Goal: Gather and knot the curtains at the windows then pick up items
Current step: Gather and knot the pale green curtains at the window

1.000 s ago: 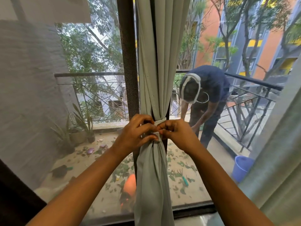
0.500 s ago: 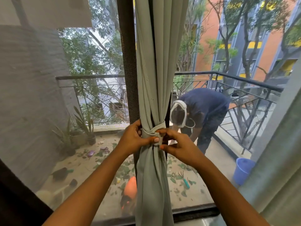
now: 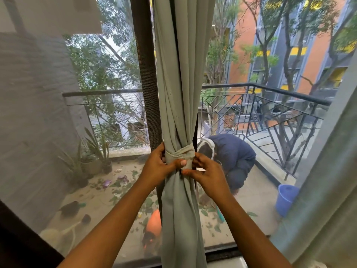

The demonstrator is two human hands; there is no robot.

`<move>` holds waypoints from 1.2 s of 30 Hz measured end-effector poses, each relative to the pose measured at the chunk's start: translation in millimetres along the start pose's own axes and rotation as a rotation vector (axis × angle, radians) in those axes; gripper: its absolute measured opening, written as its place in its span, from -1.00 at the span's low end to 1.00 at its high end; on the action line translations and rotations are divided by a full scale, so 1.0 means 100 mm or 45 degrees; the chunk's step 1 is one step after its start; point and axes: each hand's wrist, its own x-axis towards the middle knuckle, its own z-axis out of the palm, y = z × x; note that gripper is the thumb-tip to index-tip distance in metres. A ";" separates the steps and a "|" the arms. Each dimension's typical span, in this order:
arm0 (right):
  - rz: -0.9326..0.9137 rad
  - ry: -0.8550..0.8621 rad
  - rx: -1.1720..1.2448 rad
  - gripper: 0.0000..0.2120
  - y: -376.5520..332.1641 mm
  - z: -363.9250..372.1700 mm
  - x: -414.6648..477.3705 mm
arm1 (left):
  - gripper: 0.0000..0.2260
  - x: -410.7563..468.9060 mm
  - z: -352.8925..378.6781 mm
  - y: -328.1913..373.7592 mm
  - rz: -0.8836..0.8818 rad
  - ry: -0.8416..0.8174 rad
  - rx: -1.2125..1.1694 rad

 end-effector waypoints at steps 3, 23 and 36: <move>-0.013 -0.072 0.022 -0.56 0.02 -0.07 0.01 | -0.44 -0.06 -0.06 -0.01 -0.008 -0.089 -0.078; 0.000 0.171 -0.070 -0.87 -0.02 0.01 0.04 | -0.53 -0.21 -0.10 0.02 -0.029 -0.286 0.104; -0.196 0.303 -0.218 -0.71 -0.08 0.13 0.06 | -0.50 -0.17 -0.17 0.14 -0.042 -0.279 0.173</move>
